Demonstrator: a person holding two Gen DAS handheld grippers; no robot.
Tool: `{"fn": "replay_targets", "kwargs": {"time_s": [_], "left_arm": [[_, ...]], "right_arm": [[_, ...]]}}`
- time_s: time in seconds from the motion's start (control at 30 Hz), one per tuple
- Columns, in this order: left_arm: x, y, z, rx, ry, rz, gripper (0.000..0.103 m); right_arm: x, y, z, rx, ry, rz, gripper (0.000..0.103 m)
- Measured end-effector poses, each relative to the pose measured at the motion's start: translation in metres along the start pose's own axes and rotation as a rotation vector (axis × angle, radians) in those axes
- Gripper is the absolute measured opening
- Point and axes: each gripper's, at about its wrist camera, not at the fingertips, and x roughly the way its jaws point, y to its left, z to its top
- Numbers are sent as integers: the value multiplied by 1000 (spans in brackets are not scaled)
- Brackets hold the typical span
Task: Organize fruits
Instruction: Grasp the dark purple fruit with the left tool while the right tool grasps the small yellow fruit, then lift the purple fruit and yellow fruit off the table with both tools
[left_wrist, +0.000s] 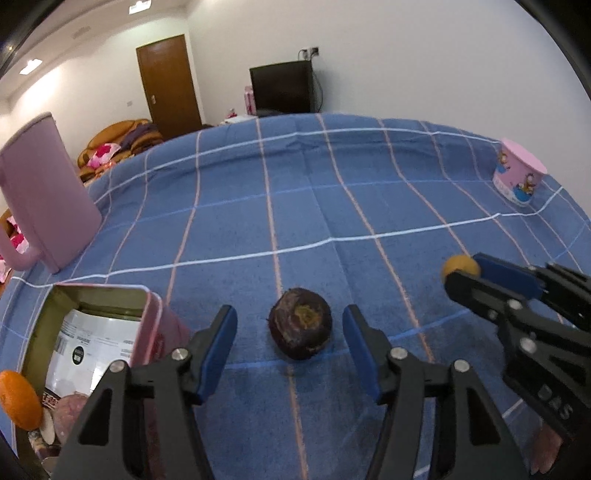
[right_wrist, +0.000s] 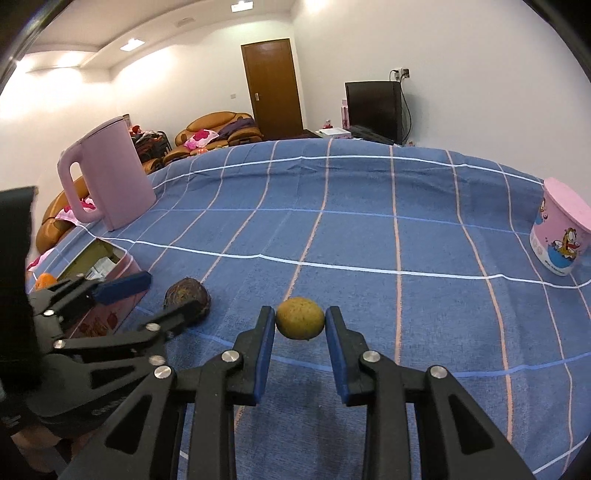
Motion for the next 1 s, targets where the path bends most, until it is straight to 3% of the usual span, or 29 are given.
{"fn": "replay_targets", "kwargs": {"time_s": [0.17, 0.5, 1.0], "left_arm": [[14, -2, 4, -8, 49, -31, 39], [8, 2, 2, -38, 23, -62, 38], [-25, -10, -5, -1, -123, -7, 38]], "right_arm": [[0, 1, -1, -3, -1, -2, 30], [0, 2, 0, -8, -3, 13, 30], [-13, 8, -1, -48, -63, 38, 30]]}}
